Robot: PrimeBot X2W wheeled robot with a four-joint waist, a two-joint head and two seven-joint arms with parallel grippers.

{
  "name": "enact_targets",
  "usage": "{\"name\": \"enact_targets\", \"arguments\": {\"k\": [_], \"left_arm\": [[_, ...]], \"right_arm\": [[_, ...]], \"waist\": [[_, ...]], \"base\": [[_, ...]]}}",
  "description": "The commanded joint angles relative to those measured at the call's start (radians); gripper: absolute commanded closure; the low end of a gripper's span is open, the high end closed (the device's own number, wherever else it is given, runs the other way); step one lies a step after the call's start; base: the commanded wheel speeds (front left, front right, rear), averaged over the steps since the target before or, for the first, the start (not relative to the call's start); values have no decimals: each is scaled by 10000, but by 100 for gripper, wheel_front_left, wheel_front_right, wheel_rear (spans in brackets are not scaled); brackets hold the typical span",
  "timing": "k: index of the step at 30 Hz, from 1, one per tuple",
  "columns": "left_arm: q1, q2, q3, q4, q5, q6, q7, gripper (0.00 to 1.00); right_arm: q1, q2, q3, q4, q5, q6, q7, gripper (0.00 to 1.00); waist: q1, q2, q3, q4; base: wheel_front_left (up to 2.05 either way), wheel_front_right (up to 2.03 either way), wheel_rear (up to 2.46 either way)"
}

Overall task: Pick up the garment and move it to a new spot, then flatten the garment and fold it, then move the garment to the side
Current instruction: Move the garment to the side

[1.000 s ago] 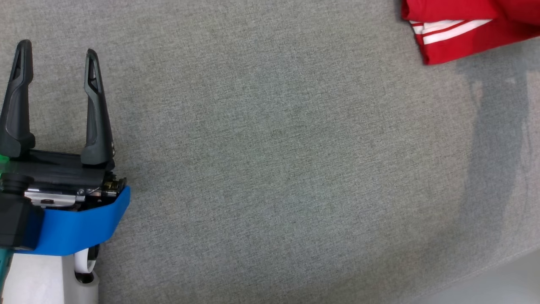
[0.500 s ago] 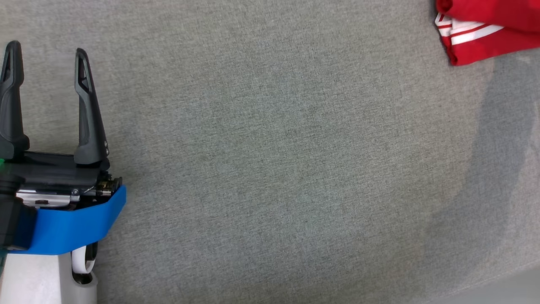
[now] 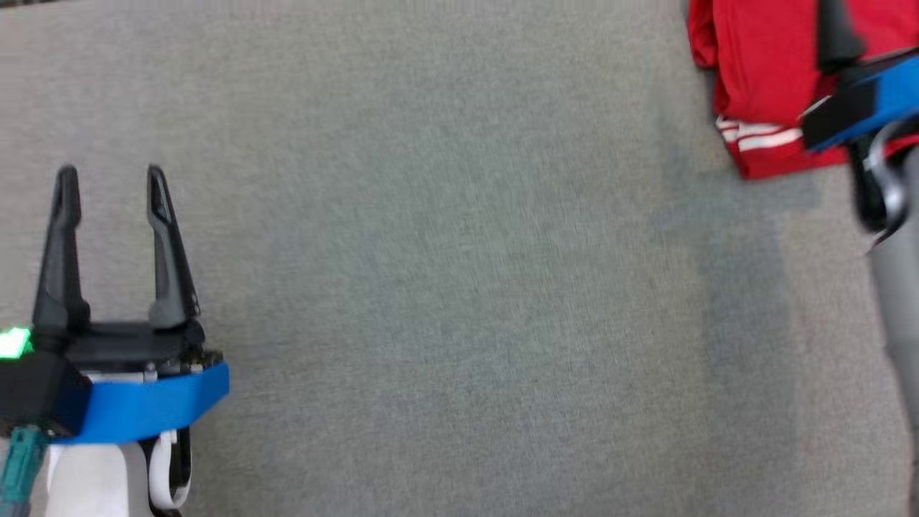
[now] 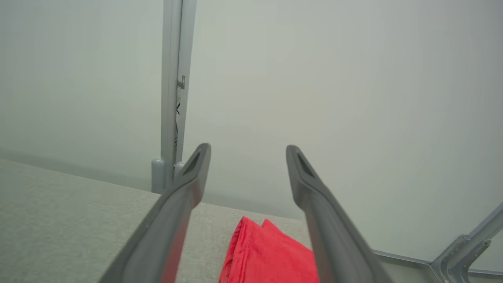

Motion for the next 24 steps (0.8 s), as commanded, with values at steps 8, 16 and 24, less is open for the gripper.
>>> {"name": "enact_targets", "arguments": {"k": [8, 16, 24], "left_arm": [[1015, -359, 216, 921, -195, -29, -28, 0], [1587, -566, 350, 1915, -288, -89, -28, 0], [1919, -660, 271, 2596, -296, -166, -28, 0]], "right_arm": [[2324, 1199, 763, -939, 98, -1, -29, 0], [4159, 1579, 966, -1278, 459, -1, -29, 0], [6278, 1677, 447, -1793, 634, -1, -29, 0]], "waist": [[1, 1, -1949, 502], [1, 1, -2989, 967], [1, 1, -3724, 1339]], "base": [[0, 0, 0], [0, 0, 0], [0, 0, 0]]}}
